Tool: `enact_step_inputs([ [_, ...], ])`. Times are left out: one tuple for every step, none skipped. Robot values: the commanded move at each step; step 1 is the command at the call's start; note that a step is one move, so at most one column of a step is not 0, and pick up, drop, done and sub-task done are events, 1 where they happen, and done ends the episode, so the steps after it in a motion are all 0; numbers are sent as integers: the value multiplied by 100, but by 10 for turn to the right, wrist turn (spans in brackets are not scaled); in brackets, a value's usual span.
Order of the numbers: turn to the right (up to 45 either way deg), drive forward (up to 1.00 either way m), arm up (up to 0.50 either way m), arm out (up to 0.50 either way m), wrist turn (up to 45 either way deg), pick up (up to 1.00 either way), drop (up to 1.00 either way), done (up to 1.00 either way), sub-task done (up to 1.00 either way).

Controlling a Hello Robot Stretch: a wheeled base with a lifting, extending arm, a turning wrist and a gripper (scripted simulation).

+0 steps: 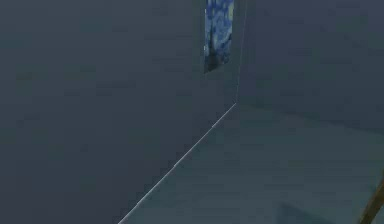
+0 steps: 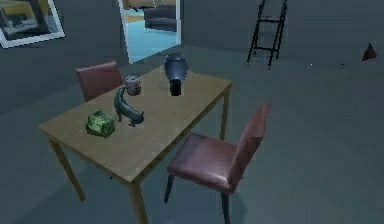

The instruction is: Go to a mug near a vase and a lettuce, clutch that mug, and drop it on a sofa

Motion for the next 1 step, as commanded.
enact_step_inputs([
  [-30,0,0,0,0,0,0,0,0],
])
